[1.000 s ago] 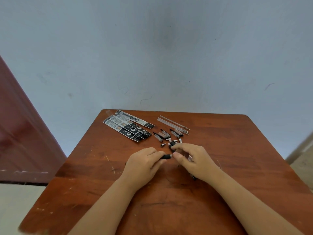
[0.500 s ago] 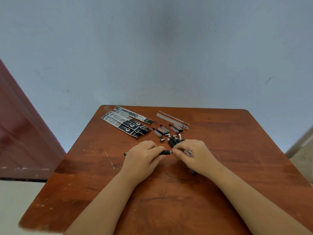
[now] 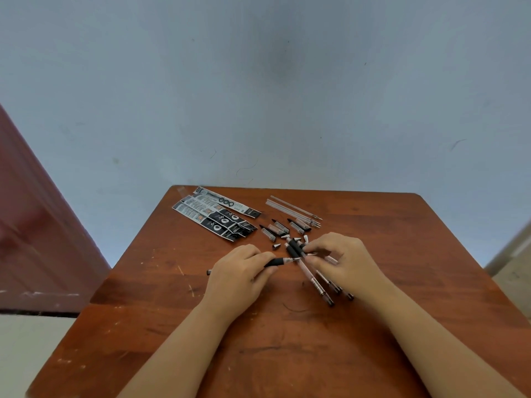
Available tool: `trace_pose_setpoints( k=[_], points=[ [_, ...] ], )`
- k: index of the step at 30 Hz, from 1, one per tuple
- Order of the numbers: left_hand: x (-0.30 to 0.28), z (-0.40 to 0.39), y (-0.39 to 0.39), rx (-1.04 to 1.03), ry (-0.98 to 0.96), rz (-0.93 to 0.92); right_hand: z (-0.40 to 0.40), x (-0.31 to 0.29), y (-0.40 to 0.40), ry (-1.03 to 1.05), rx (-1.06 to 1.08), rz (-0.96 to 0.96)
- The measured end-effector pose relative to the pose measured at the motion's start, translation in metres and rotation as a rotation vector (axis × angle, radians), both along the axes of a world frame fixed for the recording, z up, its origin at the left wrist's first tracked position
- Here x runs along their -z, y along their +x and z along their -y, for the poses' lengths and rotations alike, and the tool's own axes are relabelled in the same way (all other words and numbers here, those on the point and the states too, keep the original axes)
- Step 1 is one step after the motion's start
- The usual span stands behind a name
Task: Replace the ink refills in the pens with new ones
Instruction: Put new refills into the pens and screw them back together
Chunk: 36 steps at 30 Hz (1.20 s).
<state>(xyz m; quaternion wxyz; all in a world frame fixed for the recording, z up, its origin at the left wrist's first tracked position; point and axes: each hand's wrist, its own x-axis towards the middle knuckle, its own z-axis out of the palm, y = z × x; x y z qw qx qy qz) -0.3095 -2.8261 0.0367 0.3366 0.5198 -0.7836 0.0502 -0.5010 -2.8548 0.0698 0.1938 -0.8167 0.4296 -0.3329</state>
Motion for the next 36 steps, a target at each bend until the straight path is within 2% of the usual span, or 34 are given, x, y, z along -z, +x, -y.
trace_pose_setpoints(
  k=[3,5,11,13,21,26,29,33,36],
  points=[
    [-0.002,0.001,0.002,-0.046,0.034,-0.01,0.01,-0.002,-0.008,0.029,0.189,0.094],
    [-0.003,0.001,0.003,-0.067,0.05,-0.017,0.019,-0.004,-0.009,0.054,0.296,0.08],
    [-0.002,0.001,0.003,-0.066,0.063,-0.058,0.055,0.0,0.003,0.118,0.385,-0.385],
    [-0.002,0.0,0.004,-0.07,0.074,-0.076,0.061,0.001,0.007,0.198,0.402,-0.437],
    [-0.002,0.002,0.006,-0.136,0.119,-0.172,0.06,0.006,0.01,0.237,0.431,-0.348],
    [-0.004,0.001,0.007,-0.161,0.085,-0.194,0.054,0.005,0.008,0.217,0.417,-0.361],
    [-0.007,-0.001,0.009,-0.191,0.05,-0.182,0.044,-0.003,0.003,0.179,0.421,-0.297],
    [-0.023,0.0,0.021,-0.306,-0.052,-0.209,0.013,-0.013,-0.003,0.086,0.33,-0.198],
    [-0.052,-0.005,0.018,-0.307,0.005,-0.344,-0.013,-0.018,-0.007,0.001,0.204,-0.144]
  ],
)
